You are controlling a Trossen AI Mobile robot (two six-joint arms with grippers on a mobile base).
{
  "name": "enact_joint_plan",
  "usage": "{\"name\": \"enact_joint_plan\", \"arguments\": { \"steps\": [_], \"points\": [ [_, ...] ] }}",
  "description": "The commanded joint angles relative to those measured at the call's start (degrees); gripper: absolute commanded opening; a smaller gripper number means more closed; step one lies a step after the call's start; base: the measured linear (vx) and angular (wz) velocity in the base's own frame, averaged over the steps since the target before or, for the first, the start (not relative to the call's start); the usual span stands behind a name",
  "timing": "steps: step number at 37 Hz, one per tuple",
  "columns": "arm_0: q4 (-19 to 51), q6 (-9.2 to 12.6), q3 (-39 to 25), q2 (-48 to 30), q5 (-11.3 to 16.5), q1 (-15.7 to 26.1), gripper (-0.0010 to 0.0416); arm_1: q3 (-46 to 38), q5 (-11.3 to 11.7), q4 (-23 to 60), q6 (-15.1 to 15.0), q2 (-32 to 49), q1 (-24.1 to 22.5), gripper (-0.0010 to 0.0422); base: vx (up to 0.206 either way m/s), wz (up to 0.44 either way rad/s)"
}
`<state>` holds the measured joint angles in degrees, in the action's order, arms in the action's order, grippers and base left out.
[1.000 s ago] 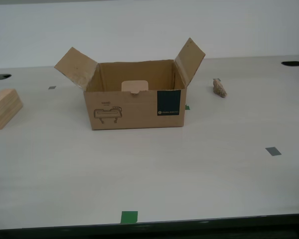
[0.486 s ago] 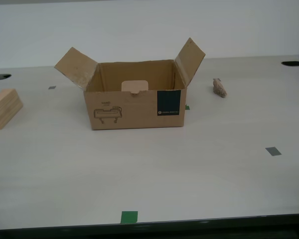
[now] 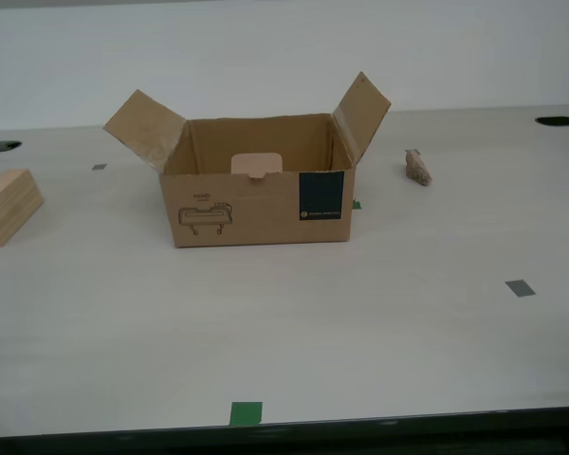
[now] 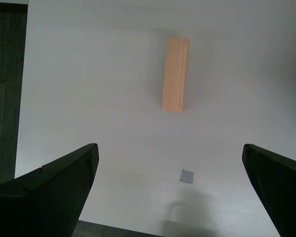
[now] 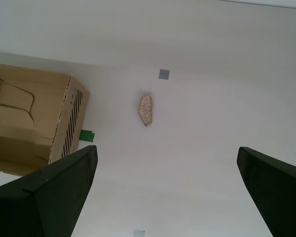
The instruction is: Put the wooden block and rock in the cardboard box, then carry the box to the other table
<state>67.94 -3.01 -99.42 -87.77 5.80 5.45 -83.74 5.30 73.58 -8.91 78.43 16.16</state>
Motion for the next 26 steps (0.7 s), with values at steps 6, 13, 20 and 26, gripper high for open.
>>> {"name": "enact_joint_plan", "arguments": {
  "steps": [6, 13, 20, 26],
  "points": [
    [0.04, 0.07, -0.07, -0.02, 0.13, 0.02, 0.0397, -0.02, 0.07, -0.37, -0.57, -0.02, -0.02, 0.0400, 0.000, 0.000],
    [0.00, 0.07, -0.07, -0.02, 0.13, 0.07, 0.0396, -0.02, 0.04, -1.07, -0.31, -0.02, -0.07, 0.0400, 0.000, 0.000],
    [-0.02, 0.28, -0.07, -0.02, 0.13, 0.15, 0.0397, -0.02, 0.04, -1.05, 1.31, -0.02, -0.09, 0.0400, 0.000, 0.000],
    [-0.17, 0.70, -0.07, -0.02, 0.13, 0.17, 0.0396, -0.02, 0.04, -1.01, 1.57, -0.02, -0.09, 0.0400, 0.000, 0.000]
  ]
}}
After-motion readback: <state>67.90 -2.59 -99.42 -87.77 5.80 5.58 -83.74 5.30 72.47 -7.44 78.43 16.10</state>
